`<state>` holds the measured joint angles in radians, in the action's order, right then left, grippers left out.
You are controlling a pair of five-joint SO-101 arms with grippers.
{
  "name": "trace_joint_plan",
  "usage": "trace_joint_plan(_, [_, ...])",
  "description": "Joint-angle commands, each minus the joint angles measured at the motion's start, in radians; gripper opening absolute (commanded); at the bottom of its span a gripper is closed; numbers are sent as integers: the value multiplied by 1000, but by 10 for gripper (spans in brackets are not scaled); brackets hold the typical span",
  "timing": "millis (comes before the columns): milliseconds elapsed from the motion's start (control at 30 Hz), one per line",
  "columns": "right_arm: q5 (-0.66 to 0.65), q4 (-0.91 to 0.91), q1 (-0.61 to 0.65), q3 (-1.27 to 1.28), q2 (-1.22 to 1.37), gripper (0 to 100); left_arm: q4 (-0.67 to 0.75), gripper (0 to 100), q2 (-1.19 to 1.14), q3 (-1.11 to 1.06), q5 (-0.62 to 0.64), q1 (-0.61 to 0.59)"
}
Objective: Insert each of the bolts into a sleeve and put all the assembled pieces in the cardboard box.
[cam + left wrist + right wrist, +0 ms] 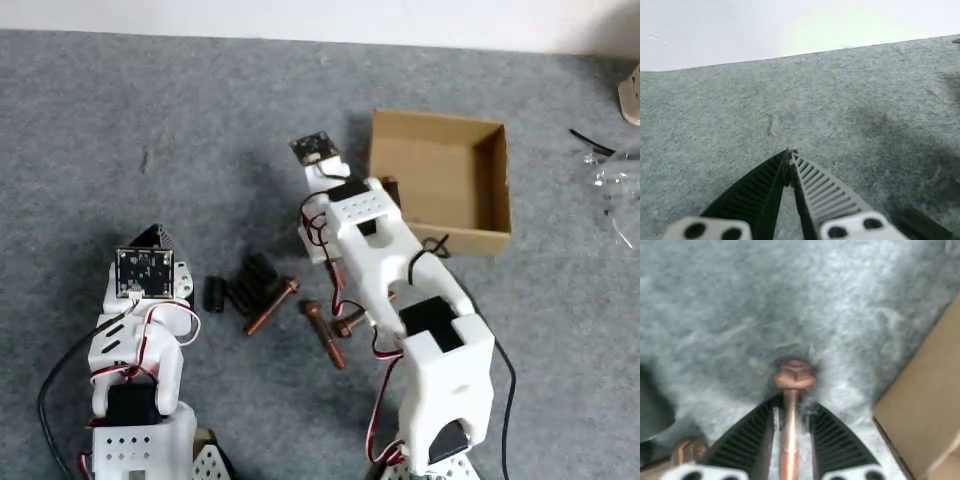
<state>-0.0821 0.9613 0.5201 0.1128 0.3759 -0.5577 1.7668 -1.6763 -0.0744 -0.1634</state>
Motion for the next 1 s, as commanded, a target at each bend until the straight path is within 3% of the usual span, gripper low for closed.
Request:
trace_joint_plan(0, [-3,4,8,53,-131,4,23,8,-2,-22,5,10])
trace_joint_plan(200, [-3,4,45,209,-349,4,23,8,1,-22,5,8])
trace_joint_plan(433, [-6,-71,249,418,-573,4,23,8,2,-22,5,8])
trace_joint_plan(633, [-132,-88,410,515,-621,4,25,8,4,-22,9,-19])
trace_joint_plan(900, [-137,-87,438,522,-619,15,25,8,4,-22,9,-19])
trace_joint_plan(967, [-137,-76,437,522,-619,60,25,8,4,-22,9,-19])
